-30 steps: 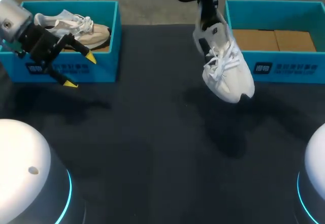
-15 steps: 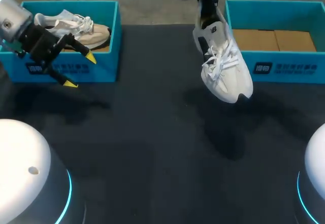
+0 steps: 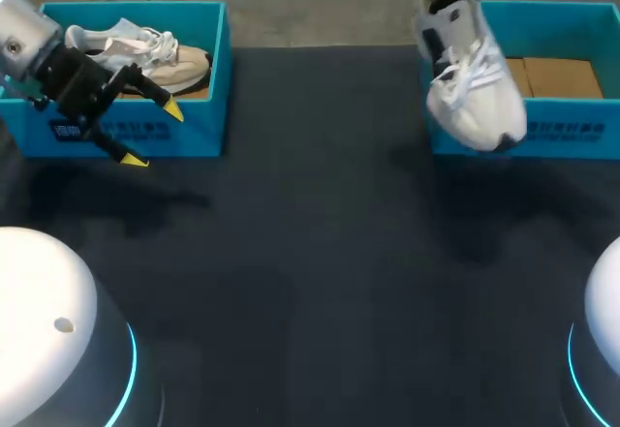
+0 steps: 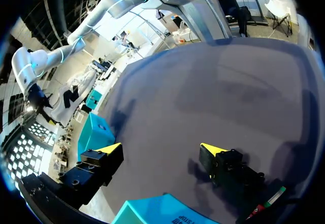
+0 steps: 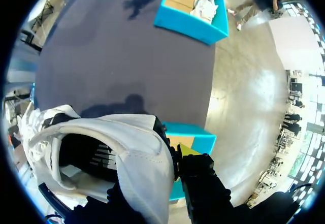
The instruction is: Take the shoe out of the shoebox, open the shoe tongue, remove and reinsert the insole, then place the shoe into the shoebox
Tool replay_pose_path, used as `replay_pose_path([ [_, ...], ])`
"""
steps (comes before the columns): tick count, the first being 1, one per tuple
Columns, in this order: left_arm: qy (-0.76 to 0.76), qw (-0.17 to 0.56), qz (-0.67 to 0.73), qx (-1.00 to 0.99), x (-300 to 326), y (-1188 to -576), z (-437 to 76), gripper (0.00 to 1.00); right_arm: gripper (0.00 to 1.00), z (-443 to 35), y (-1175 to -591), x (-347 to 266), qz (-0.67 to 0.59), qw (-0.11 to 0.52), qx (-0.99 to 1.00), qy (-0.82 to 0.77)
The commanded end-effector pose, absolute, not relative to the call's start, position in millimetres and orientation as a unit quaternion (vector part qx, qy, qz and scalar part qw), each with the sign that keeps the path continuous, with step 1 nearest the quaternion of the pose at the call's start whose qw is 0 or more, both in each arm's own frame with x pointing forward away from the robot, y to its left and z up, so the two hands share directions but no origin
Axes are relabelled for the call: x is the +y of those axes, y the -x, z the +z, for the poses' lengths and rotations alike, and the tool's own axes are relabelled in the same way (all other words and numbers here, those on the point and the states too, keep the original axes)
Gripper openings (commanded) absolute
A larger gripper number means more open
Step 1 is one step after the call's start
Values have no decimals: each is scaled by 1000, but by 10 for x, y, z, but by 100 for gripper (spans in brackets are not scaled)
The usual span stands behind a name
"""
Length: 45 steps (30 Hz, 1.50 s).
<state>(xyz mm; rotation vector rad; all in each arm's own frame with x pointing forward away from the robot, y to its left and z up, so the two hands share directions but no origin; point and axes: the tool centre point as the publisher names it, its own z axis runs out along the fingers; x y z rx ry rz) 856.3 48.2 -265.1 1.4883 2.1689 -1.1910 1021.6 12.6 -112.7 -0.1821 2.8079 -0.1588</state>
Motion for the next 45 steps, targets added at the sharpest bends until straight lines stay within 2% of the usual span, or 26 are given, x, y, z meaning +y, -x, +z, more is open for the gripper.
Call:
replay_pose_path([
  [1,-511,127,-407,746,480,-8551,-2644,100,0,-1120,-10424,-128,-52,149,985,64],
  [29,-511,127,-407,746,480,-8551,-2644,100,0,-1350,-11268,-1694,-46,118,992,-24],
  [39,-511,127,-407,746,480,-8551,-2644,100,0,-1455,-11210,-2077,-96,84,953,-276],
  [45,-511,127,-407,746,480,-8551,-2644,100,0,-1447,-10946,-2321,-74,112,900,-414],
])
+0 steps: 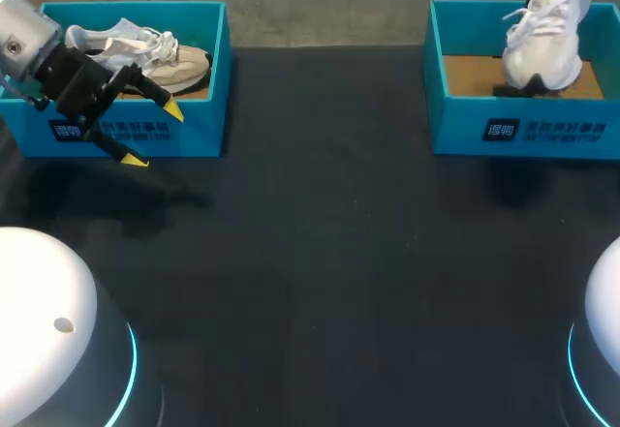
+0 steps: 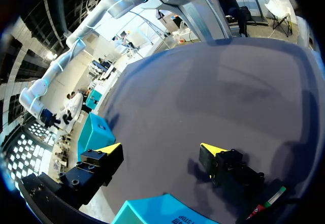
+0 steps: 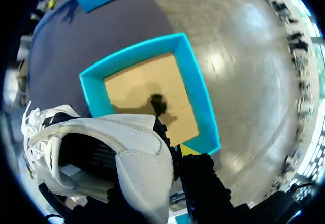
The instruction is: Take the shoe out of the shoebox, open the shoe tongue, remove and reinsert the insole, then place the shoe into the shoebox
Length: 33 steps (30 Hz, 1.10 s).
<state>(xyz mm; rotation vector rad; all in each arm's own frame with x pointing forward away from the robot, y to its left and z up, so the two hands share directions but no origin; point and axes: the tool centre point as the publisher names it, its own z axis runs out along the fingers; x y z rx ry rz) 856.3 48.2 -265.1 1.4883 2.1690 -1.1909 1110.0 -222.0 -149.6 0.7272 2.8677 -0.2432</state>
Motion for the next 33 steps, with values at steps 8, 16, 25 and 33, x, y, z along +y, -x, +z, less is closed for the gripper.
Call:
replay_pose_path([
  [8,-511,127,-407,746,480,-8551,-2644,100,0,-1428,-10655,-2679,-35,144,813,-563],
  [16,-511,127,-407,746,480,-8551,-2644,100,0,-1474,-10477,-2839,-27,142,728,-670],
  [25,-511,127,-407,746,480,-8551,-2644,100,0,-1474,-10477,-2839,-27,142,728,-670],
  [33,-511,127,-407,746,480,-8551,-2644,100,0,-1472,-10493,-2837,-23,141,722,-677],
])
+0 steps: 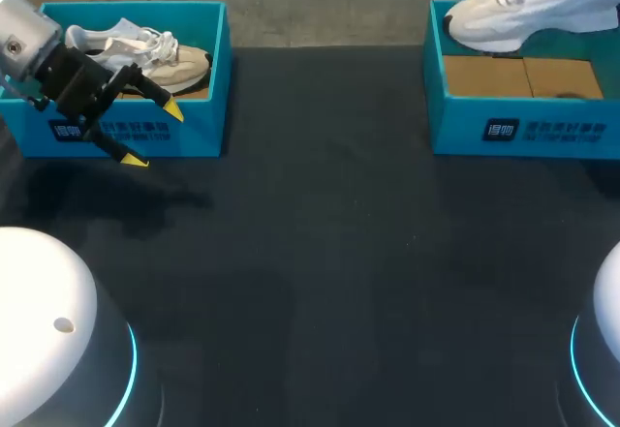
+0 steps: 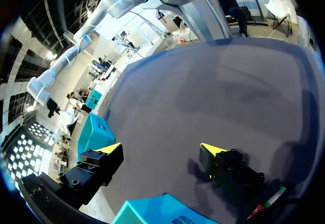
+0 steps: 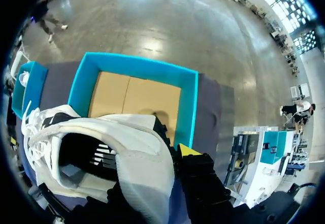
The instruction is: Take the shoe out of the shoebox, open the shoe tongue, remove and reinsert the insole, then place the shoe into the shoebox
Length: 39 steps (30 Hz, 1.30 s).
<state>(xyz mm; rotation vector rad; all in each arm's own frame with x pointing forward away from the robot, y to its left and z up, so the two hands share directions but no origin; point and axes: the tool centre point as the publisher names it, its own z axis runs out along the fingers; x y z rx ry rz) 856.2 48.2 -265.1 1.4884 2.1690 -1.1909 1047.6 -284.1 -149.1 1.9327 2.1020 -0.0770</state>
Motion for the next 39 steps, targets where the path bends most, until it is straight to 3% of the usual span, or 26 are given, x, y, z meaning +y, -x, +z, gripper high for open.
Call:
replay_pose_path([
  [1,-511,127,-407,746,480,-8551,-2644,100,0,-1478,-10500,-2846,-20,142,721,-678],
  [16,-511,127,-407,746,480,-8551,-2644,100,0,-2014,-10681,-3097,-16,127,671,-730],
  [39,-511,127,-407,746,480,-8551,-2644,100,0,-2168,-10670,-3162,-11,133,640,-757],
])
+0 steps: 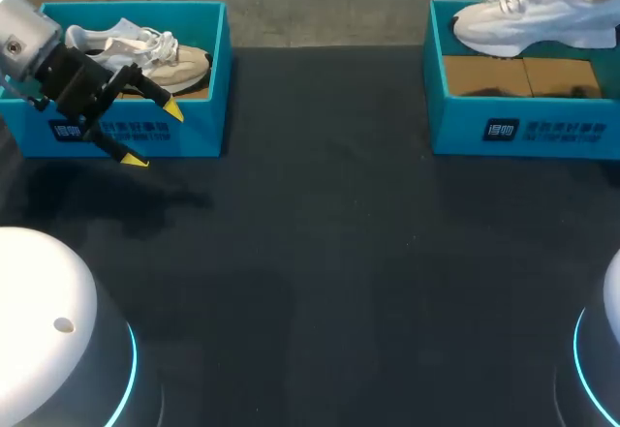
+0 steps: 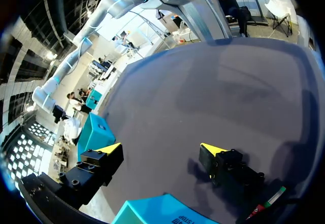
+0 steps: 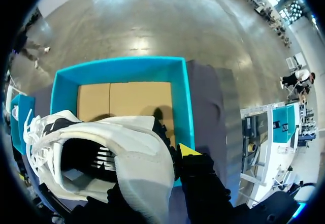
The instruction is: Take the shoe out of the shoebox, open the shoe tongue, remove and reinsert the insole, then place the shoe into the shoebox
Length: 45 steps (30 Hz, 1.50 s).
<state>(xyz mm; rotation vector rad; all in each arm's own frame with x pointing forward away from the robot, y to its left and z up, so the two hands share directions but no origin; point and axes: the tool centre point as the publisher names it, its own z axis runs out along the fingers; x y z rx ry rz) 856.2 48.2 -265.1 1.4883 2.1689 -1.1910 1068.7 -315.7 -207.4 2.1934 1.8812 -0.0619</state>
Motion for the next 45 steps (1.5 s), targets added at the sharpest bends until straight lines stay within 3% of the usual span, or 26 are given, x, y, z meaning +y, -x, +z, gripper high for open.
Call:
replay_pose_path([
  [1,-511,127,-407,746,480,-8551,-2644,100,0,-2187,-10671,-3171,-12,134,638,-758],
  [45,-511,127,-407,746,480,-8551,-2644,100,0,-2930,-10451,-3268,-30,131,652,-747],
])
